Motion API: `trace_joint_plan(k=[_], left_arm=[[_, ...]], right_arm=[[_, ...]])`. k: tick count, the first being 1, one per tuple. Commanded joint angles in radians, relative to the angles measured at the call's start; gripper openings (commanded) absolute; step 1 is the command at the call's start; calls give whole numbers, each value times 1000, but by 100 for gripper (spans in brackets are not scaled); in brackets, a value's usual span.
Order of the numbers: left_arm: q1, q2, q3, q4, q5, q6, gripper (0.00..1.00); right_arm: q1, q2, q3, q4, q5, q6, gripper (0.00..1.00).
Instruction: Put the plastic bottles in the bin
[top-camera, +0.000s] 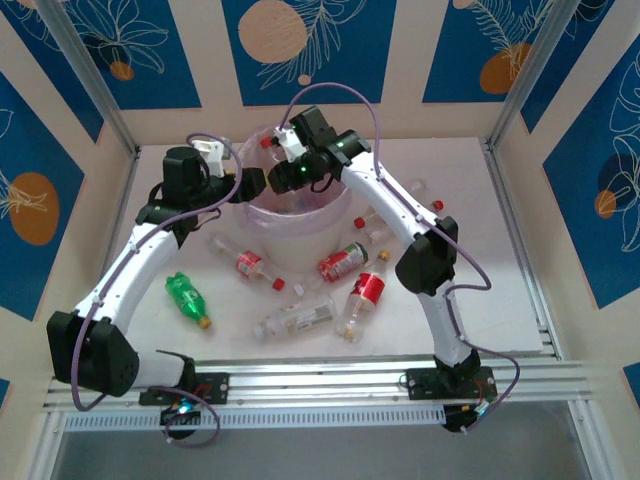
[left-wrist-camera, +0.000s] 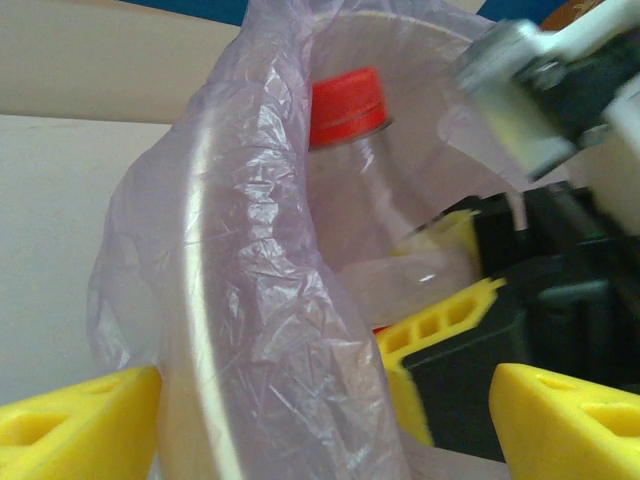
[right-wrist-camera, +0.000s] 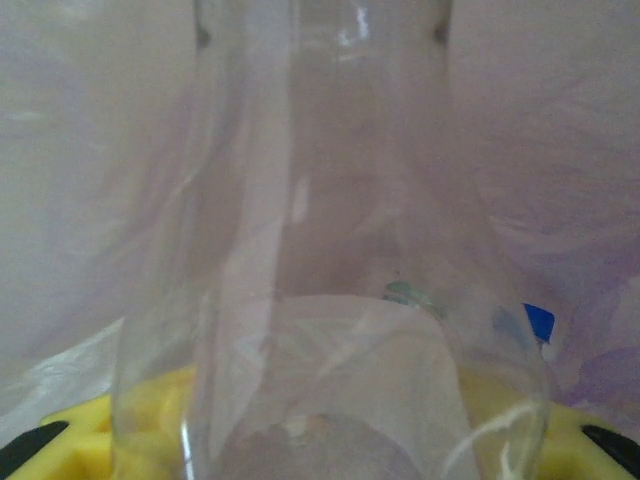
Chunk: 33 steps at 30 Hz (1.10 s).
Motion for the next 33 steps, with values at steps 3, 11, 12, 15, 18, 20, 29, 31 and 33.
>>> trace_joint_plan(k=[3, 11, 12, 15, 18, 20, 29, 31, 33], left_arm=[[-22, 19, -38, -130, -20, 68, 84], [-22, 18, -36, -131, -21, 71, 84], [-23, 17, -36, -132, -21, 71, 84], [-23, 18, -35, -132, -22, 71, 84], [-23, 17, -36, -133, -21, 71, 84], [-23, 18, -36, -132, -21, 71, 84], [-23, 17, -35, -132, -22, 73, 84], [-23, 15, -36, -134, -24, 73, 84], [-23, 16, -36, -134, -25, 74, 84]], right_arm=[[-3, 31, -40, -2, 11, -59, 25], [-6, 54, -111, 59, 20, -70, 45], [-5, 55, -118, 68, 22, -67, 48], [-6, 55, -139, 89, 29, -58, 57], [-6, 55, -151, 100, 32, -53, 67], [-5, 54, -152, 101, 36, -47, 75], [-11, 14, -128, 76, 33, -29, 90], [-7, -9, -116, 61, 41, -30, 91], [-1, -47, -105, 47, 53, -34, 91]])
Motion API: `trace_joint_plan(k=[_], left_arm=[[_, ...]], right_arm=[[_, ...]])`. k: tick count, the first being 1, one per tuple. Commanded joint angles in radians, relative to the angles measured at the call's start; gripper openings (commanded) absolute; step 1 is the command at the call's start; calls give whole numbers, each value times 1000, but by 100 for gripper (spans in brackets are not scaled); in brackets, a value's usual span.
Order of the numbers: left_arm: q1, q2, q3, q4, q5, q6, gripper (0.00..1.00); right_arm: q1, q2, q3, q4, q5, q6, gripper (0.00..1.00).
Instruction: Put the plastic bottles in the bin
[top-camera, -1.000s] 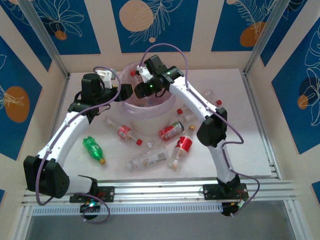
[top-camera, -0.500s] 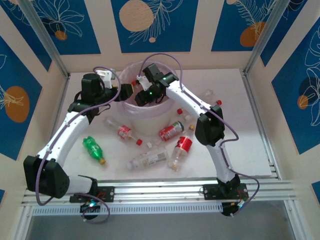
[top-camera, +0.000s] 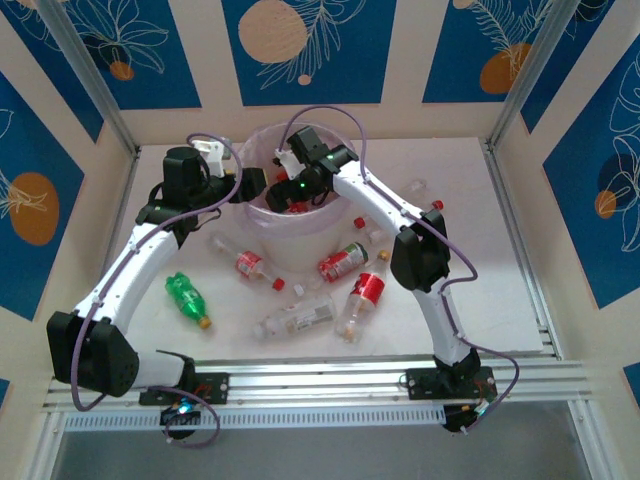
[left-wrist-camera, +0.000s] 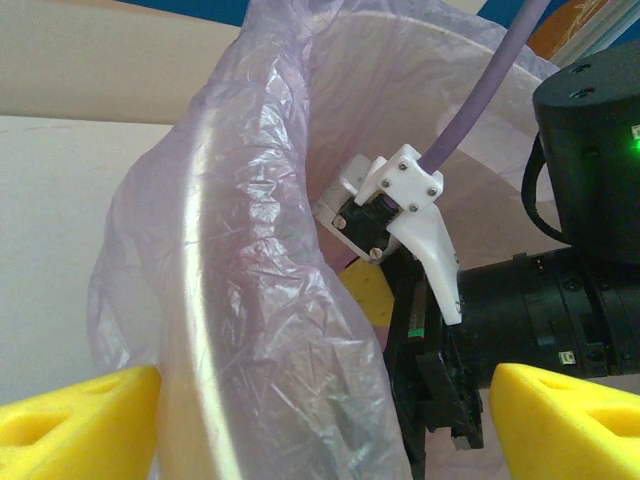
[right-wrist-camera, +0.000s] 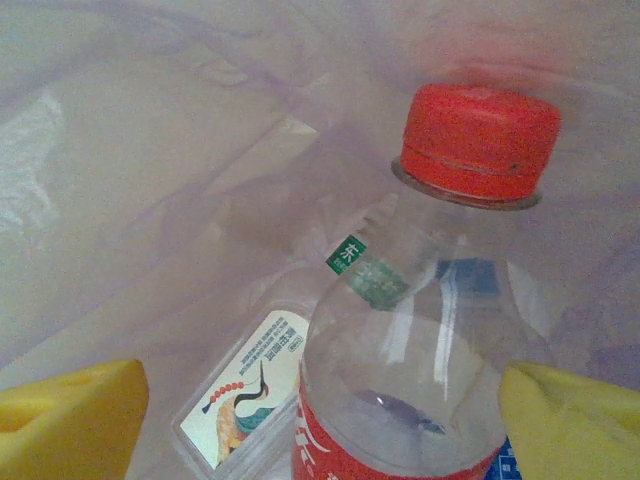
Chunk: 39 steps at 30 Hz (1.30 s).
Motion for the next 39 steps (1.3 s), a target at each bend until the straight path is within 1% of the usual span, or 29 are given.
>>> trace_joint_plan(k=[1, 7, 11, 18, 22, 25, 26, 30, 35, 39], left_arm=[[-21, 18, -36, -133, -22, 72, 84], [-21, 20, -36, -134, -21, 72, 84], [-21, 20, -37, -133, -21, 70, 84], [-21, 23, -37, -131, -17, 69, 83], [-21, 23, -36, -130, -17, 69, 84], [-21, 24, -37, -130, -19, 69, 84], [-21, 25, -37, -130, -19, 69, 84], [-21, 28, -37, -130, -17, 69, 84], [-21, 33, -39, -131, -17, 67, 83], [-22, 41, -39, -131, -18, 68, 83]], right_arm=[[9, -107, 46, -36, 19, -4, 92], [21, -231, 83, -74, 70, -13, 92], [22, -306, 99, -102, 128, -6, 92], [11, -479, 17, -72, 235, 53, 92], [-35, -562, -36, -78, 307, 115, 92], [-90, -645, -131, -49, 342, 173, 93], [-113, -678, -174, -36, 348, 200, 94], [-224, -804, -363, 31, 327, 316, 96], [-416, -905, -575, 82, 237, 468, 97], [-552, -921, -735, 143, 166, 546, 97]])
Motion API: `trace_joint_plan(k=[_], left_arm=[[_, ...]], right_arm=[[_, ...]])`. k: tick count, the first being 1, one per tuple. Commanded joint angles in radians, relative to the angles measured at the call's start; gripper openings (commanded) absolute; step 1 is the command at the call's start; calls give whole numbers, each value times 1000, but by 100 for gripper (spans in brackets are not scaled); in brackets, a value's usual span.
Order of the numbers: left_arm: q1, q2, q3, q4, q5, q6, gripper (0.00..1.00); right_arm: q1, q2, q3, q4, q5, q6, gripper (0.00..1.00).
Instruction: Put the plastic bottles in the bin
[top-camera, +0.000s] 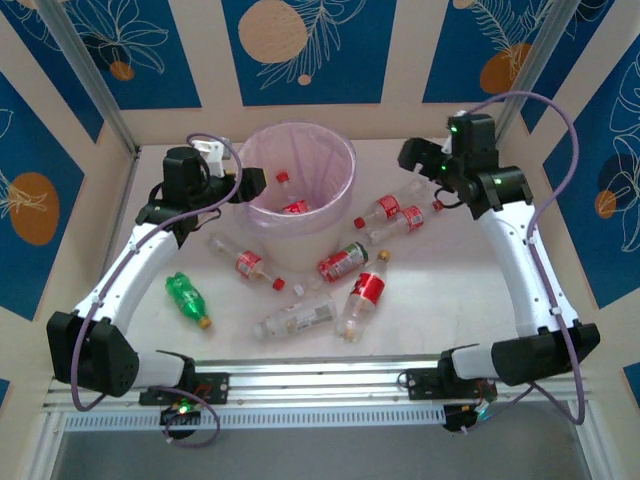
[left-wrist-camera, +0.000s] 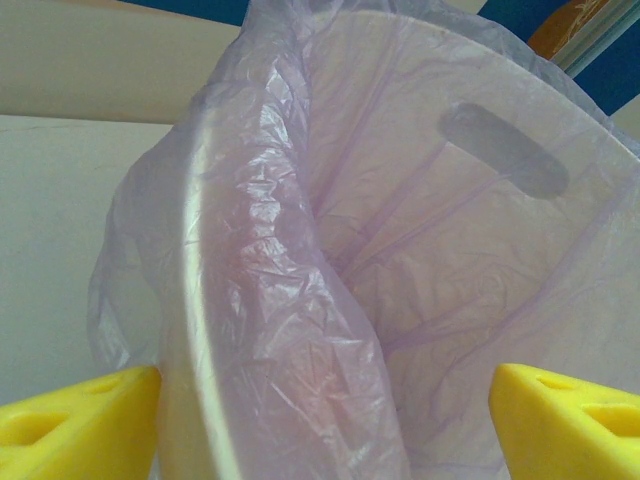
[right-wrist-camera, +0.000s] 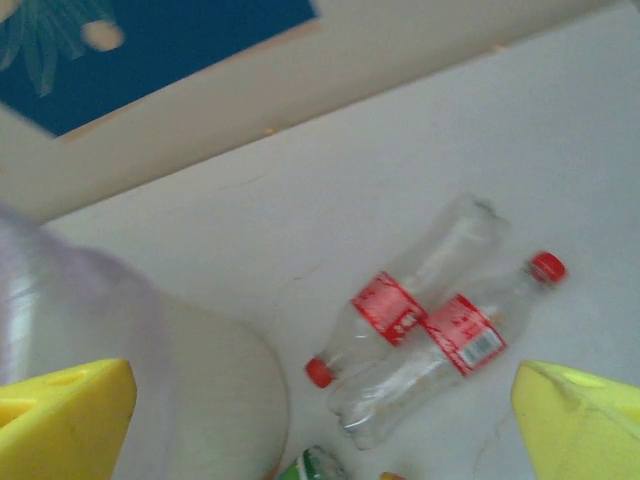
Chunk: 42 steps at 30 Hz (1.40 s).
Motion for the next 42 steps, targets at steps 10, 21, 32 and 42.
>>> trace_joint_plan(k=[10, 21, 32, 42], left_arm=[[-25, 47, -38, -133, -22, 70, 83], [-25, 42, -38, -135, -24, 75, 83], [-25, 38, -35, -137, -28, 78, 83], [-25, 35, -34, -141, -36, 82, 83]], right_arm=[[-171, 179, -285, 217, -195, 191, 93], [-135, 410, -278, 273, -175, 231, 90], [-118, 529, -269, 293, -153, 260, 91], [-155, 500, -319, 286, -131, 226, 88]])
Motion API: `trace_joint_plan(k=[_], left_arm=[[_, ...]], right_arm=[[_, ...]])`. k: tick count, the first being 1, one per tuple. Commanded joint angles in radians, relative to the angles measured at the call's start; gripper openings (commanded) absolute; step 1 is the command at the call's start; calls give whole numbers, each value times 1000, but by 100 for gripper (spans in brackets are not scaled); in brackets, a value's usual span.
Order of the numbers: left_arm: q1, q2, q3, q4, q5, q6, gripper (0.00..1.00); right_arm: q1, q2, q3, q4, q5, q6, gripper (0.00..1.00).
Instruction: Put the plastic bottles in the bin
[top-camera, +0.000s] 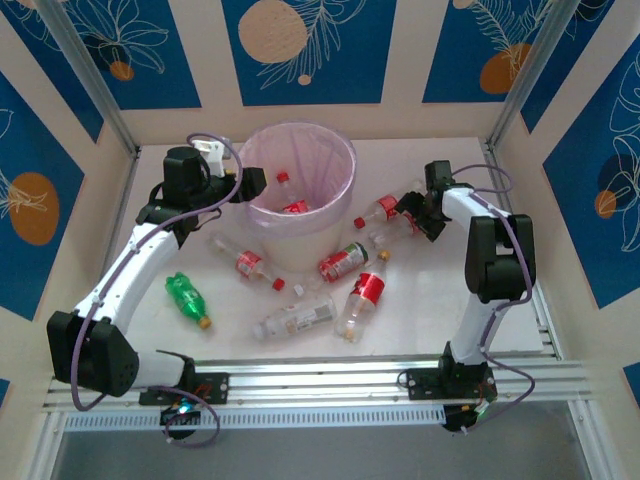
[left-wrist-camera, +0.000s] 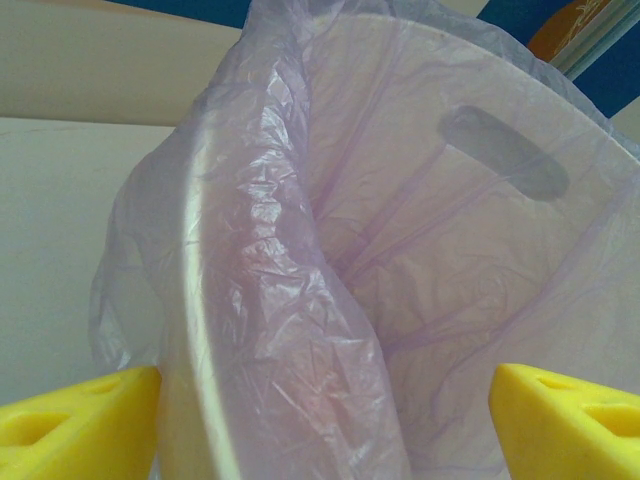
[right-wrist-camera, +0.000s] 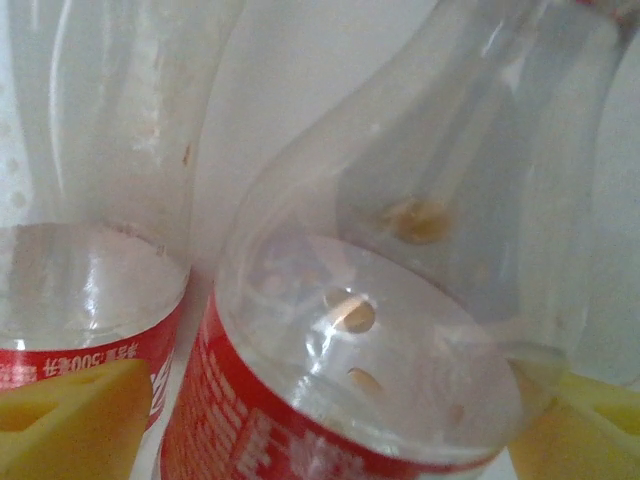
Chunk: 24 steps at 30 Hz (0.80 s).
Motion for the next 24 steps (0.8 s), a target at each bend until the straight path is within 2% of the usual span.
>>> trace_joint_plan(k=[1, 11, 21, 24], left_arm=[[-23, 34, -34, -144, -28, 83, 83], [-23, 36, -34, -143, -31, 83, 83], [-23, 39, -36, -146, -34, 85, 83], [-23, 36, -35, -146, -34, 86, 83]], right_arm=[[-30, -50, -41, -14, 18, -18, 87], [-111, -116, -146, 14, -22, -40, 85], [-91, -104, -189, 68, -46, 29, 85], [-91, -110, -200, 74, -34, 33, 80]])
